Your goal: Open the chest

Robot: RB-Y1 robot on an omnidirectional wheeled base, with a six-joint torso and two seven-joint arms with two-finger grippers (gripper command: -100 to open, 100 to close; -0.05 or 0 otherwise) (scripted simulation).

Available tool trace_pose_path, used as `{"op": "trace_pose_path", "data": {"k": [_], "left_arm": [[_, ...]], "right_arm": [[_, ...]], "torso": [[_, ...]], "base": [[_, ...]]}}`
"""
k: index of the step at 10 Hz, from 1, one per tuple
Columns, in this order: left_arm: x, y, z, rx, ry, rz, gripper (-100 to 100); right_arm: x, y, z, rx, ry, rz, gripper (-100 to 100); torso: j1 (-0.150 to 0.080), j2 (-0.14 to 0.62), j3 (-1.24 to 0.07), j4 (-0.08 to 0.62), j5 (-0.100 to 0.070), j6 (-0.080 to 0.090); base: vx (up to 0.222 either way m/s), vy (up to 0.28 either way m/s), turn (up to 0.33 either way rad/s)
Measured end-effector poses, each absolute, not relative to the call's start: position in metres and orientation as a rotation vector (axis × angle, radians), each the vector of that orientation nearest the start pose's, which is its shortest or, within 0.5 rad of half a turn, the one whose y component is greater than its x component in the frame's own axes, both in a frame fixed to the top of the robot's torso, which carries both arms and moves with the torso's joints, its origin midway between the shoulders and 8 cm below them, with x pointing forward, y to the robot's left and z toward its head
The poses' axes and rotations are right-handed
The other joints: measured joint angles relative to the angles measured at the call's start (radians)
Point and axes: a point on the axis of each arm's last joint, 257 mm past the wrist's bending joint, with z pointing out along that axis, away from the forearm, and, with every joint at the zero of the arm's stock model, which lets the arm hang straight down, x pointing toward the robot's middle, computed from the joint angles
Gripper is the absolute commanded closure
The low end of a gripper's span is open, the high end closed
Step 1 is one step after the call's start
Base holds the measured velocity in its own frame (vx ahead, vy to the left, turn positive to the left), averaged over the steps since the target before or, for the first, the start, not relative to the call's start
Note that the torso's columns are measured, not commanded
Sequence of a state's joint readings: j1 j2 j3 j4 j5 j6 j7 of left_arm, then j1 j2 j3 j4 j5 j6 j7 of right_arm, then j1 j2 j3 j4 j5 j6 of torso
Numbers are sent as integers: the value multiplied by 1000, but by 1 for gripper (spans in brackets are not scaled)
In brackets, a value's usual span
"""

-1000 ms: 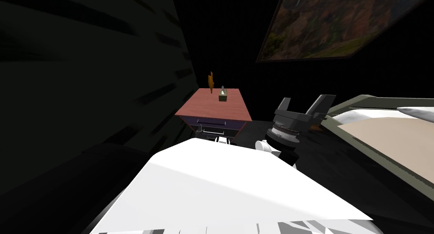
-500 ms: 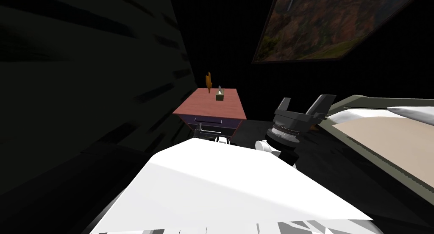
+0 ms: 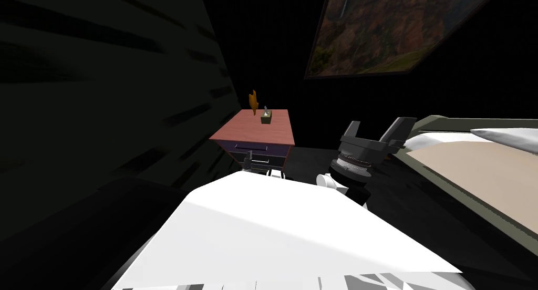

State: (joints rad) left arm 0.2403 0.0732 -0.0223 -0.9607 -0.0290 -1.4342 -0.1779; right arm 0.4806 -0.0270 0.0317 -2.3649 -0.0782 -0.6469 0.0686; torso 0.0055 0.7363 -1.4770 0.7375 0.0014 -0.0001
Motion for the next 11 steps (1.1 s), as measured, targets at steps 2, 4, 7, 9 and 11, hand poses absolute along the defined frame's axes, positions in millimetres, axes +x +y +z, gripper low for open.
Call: {"op": "trace_pose_path", "data": {"k": [2,4,7,9,11], "left_arm": [[330,241,-262,-643,823,-1221,-100],[330,235,-261,-659,809,-1227,-100],[347,236,-254,-656,809,-1231,-100],[361,234,-246,-655,810,-1235,-100],[371,235,-243,-656,813,-1236,100]], "right_arm": [[297,-267,90,472,422,1375,0],[297,-267,90,472,422,1375,0],[297,-267,90,472,422,1375,0],[297,-267,90,472,422,1375,0],[297,-267,90,472,422,1375,0]], "torso": [[-3,1,0,0,-1,0],[-6,2,1,1,-2,0],[-6,3,1,1,-2,0],[-5,2,1,0,-1,0],[-6,1,1,0,-1,0]], "base": [[0,0,0],[-7,0,9],[-29,-4,16],[-34,-1,18],[-3,-1,-12]]}}
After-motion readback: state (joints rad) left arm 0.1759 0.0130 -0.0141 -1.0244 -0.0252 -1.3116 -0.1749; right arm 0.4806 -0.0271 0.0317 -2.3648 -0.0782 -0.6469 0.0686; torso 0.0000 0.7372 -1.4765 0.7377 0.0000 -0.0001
